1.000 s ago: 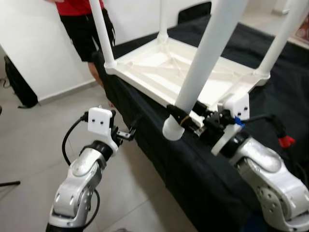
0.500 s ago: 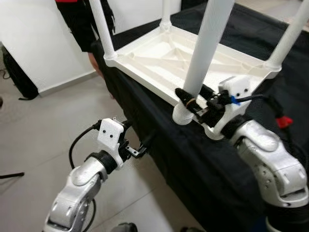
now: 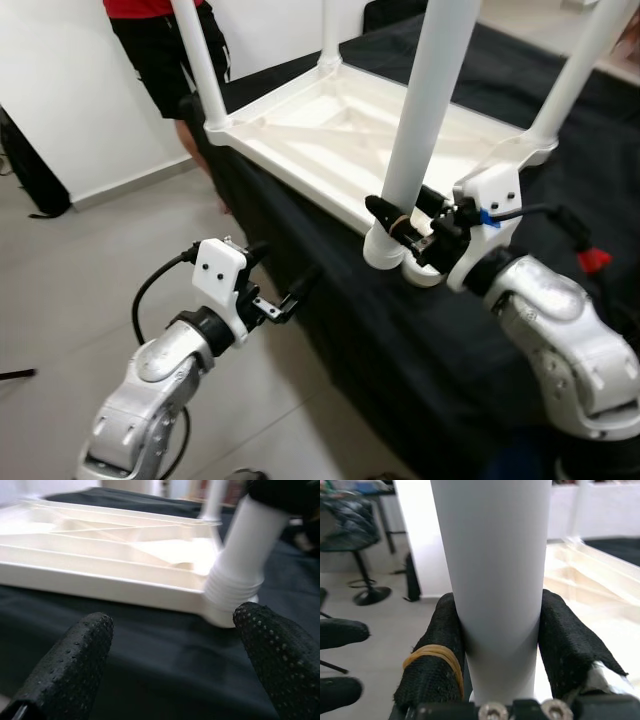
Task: Building children table
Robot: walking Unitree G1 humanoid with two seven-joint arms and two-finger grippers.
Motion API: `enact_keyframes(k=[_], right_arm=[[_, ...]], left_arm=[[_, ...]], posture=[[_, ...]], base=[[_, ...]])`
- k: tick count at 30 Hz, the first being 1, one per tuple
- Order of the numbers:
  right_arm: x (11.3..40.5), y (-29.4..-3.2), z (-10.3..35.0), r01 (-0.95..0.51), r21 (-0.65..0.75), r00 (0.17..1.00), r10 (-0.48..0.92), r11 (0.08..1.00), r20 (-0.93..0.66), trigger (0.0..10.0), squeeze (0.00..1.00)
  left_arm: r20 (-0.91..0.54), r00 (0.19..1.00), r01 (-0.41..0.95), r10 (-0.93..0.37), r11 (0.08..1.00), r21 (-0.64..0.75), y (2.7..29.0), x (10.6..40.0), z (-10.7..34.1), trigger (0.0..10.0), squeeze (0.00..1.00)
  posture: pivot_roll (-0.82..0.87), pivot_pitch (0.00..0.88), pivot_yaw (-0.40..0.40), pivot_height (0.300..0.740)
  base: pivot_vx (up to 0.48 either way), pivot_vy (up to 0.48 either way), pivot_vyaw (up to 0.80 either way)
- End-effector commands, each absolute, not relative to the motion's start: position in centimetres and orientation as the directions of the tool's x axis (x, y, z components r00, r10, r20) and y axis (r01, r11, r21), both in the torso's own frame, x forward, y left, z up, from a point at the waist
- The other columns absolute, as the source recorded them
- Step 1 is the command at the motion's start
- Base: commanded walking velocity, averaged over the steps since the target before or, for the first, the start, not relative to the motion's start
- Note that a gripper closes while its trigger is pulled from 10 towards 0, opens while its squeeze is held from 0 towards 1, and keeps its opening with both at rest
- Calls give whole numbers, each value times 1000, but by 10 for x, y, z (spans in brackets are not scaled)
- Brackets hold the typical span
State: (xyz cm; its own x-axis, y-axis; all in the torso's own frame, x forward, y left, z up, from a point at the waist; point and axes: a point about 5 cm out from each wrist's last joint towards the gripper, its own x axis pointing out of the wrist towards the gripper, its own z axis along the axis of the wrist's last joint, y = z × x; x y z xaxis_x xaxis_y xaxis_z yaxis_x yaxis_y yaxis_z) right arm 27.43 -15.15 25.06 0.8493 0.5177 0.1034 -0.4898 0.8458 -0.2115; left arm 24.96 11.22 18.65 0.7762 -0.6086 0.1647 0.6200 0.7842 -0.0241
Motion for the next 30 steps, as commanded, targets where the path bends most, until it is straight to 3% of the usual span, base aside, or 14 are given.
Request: enact_keyframes(k=[1, 14, 17, 19, 23, 30], right_arm=[[274, -149, 253, -488, -226, 848, 520, 843, 106, 10000, 0], [285, -136, 254, -549, -218, 812, 577, 807, 92, 10000, 0], [285, -140, 253, -619, -212, 758, 646, 756, 89, 10000, 0], [292, -158, 258, -696, -210, 689, 721, 686, 72, 10000, 0], [306, -182, 274, -753, -186, 627, 774, 631, 87, 10000, 0], [320, -192, 286, -824, -179, 532, 843, 537, 81, 10000, 0]], left_arm=[[160, 767, 634, -622, 773, -33, 114, 247, 187, 10000, 0], [112, 736, 671, -667, 742, 8, 122, 242, 180, 10000, 0], [105, 706, 703, -700, 711, 18, 124, 237, 181, 10000, 0], [72, 624, 778, -778, 627, 32, 132, 224, 182, 10000, 0], [40, 545, 837, -838, 546, 33, 141, 210, 187, 10000, 0], [39, 517, 855, -855, 518, 33, 144, 203, 194, 10000, 0]], posture=[[-78, 222, 16, 740], [-65, 226, 13, 740], [-58, 230, 12, 740], [-41, 239, 11, 740], [-21, 251, 10, 740], [2, 267, 12, 740]], base=[[0, 0, 0], [0, 0, 0], [0, 0, 0], [0, 0, 0], [0, 0, 0], [0, 0, 0]])
